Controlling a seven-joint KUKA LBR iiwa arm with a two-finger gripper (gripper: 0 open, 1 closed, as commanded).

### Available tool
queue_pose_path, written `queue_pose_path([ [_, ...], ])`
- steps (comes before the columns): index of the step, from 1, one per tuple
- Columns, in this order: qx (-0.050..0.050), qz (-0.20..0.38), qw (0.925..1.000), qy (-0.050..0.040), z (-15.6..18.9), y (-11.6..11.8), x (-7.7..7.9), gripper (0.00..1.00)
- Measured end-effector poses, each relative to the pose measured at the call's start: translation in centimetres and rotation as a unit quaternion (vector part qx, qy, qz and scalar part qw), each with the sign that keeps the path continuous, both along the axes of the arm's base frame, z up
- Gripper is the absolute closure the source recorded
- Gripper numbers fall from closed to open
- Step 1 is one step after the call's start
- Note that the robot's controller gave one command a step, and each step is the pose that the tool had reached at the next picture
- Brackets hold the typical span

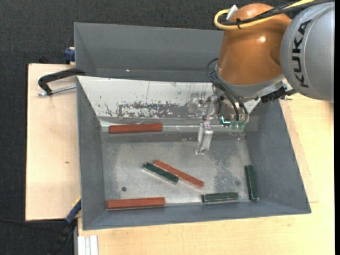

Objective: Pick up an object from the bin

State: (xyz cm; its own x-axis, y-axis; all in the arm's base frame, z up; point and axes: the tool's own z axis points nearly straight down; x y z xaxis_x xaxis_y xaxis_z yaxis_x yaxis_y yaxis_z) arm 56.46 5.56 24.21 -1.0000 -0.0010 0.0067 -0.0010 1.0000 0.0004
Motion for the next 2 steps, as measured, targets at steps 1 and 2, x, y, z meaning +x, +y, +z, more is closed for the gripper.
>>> queue_pose_path([
  [1,0.0,-0.001,1.0,-0.0043,0.4,0.0,0.1,0.0],
  [2,0.0,0.011,0.9999,-0.0069,-4.8,-0.1,-1.6,0.0],
])
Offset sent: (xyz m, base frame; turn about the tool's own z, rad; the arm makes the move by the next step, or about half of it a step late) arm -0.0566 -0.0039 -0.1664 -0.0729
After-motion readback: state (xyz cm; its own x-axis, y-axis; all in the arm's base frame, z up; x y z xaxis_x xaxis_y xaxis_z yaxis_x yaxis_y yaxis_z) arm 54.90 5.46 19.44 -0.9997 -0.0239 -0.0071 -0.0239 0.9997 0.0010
